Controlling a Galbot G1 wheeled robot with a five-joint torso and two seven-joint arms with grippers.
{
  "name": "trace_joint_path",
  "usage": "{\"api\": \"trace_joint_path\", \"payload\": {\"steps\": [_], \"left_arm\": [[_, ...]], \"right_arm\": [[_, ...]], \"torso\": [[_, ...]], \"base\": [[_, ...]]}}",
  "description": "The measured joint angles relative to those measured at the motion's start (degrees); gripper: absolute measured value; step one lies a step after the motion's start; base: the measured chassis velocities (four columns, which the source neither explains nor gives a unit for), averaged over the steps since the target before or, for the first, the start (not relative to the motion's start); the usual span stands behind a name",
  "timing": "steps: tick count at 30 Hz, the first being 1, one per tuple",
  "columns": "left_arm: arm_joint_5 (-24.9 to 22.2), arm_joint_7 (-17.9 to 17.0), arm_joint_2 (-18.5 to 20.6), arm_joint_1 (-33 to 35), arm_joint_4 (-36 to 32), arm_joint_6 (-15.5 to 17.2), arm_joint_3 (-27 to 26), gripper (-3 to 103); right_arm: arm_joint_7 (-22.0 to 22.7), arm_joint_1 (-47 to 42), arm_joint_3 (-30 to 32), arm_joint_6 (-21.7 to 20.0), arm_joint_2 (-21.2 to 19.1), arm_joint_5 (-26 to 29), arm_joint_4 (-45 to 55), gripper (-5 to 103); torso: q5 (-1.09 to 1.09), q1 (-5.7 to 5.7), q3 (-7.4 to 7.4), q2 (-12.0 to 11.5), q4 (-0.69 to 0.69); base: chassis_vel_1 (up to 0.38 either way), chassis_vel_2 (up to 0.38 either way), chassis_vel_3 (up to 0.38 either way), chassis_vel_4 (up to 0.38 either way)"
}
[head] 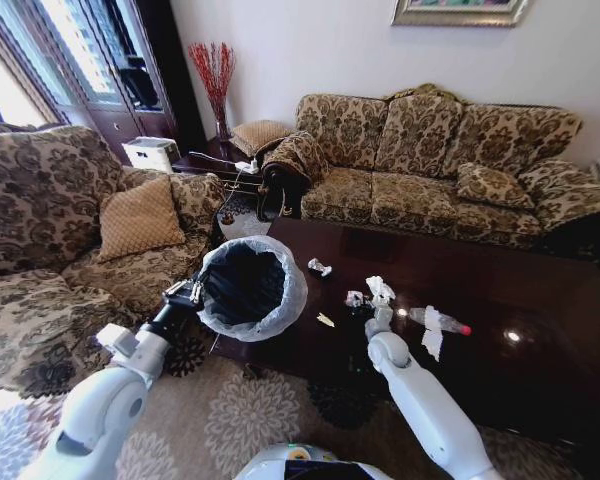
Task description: Move to the front of the table and place the trash on the table into the trash bin.
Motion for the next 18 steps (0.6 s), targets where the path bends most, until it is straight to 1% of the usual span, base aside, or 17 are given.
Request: {"api": "trace_joint_path", "payload": {"steps": [3, 4, 7, 8, 9, 10, 11, 12, 13, 14, 17, 18], "left_arm": [[-0.01, -0.21, 0.74, -0.55, 0.0, 0.82, 1.08, 3], [-0.01, -0.21, 0.74, -0.55, 0.0, 0.82, 1.08, 3], [-0.78, -1.07, 1.96, -1.5, -0.28, 3.08, 2.05, 3], [-0.78, -1.07, 1.96, -1.5, -0.28, 3.08, 2.05, 3], [-1.1, -0.86, 2.47, -1.78, -0.31, 3.83, 2.15, 3], [-1.79, 0.31, 3.43, -2.27, -0.31, 5.5, 2.25, 3], [-1.79, 0.31, 3.43, -2.27, -0.31, 5.5, 2.25, 3], [-2.31, 0.67, 3.9, -2.56, -0.21, 6.37, 2.5, 3], [-3.17, 0.76, 4.54, -3.23, 0.28, 7.27, 3.16, 3], [-3.17, 0.76, 4.54, -3.23, 0.28, 7.27, 3.16, 3], [-5.27, -0.77, 5.6, -4.24, 0.98, 8.28, 4.59, 3], [-5.27, -0.77, 5.6, -4.24, 0.98, 8.28, 4.59, 3]], "right_arm": [[0.99, 1.82, 0.1, -1.41, -2.46, 2.62, 7.42, 0], [0.99, 1.82, 0.1, -1.41, -2.46, 2.62, 7.42, 0], [0.84, 4.53, 0.23, -3.38, -6.83, 7.89, 16.47, 0], [0.84, 4.53, 0.23, -3.38, -6.83, 7.89, 16.47, 0], [0.18, 5.37, 0.35, -3.67, -8.17, 9.58, 18.52, 0], [-2.05, 6.91, 0.93, -4.17, -9.87, 12.61, 21.36, 0], [-2.05, 6.91, 0.93, -4.17, -9.87, 12.61, 21.36, 0], [-3.81, 8.01, 1.2, -4.46, -10.55, 14.55, 23.05, 0], [-5.25, 9.9, 0.87, -5.07, -11.36, 17.62, 25.09, 0], [-5.25, 9.9, 0.87, -5.07, -11.36, 17.62, 25.09, 0], [-6.75, 15.81, -3.34, -5.32, -13.17, 25.72, 29.37, 0], [-6.75, 15.81, -3.34, -5.32, -13.17, 25.72, 29.37, 0]], "torso": [[0.0, 0.0, 0.0, 0.0, 0.0], [0.0, 0.0, 0.0, 0.0, 0.0], [-0.02, 0.0, 0.0, 0.0, 0.01], [-0.02, 0.0, 0.0, 0.0, 0.01], [-0.01, 0.0, 0.0, 0.0, 0.0], [0.0, 0.0, 0.0, 0.0, 0.0], [0.0, 0.0, 0.0, 0.0, 0.0], [0.0, 0.0, 0.0, 0.0, 0.0], [0.0, 0.0, 0.0, 0.0, 0.0], [0.0, 0.0, 0.0, 0.0, 0.0], [-0.02, 0.0, 0.0, 0.0, -0.01], [-0.02, 0.0, 0.0, 0.0, -0.01]], "base": [[0.0, 0.0, 0.0, 0.0], [0.0, 0.0, 0.0, 0.0], [0.0, 0.0, 0.0, 0.0], [0.0, 0.0, 0.0, 0.0], [0.0, 0.0, 0.0, 0.0], [0.0, 0.0, 0.0, 0.0], [0.0, 0.0, 0.0, 0.0], [0.0, 0.0, 0.0, 0.0], [0.0, 0.0, 0.0, 0.0], [0.0, 0.0, 0.0, 0.0], [0.0, 0.0, 0.0, 0.0], [0.0, 0.0, 0.0, 0.0]]}}
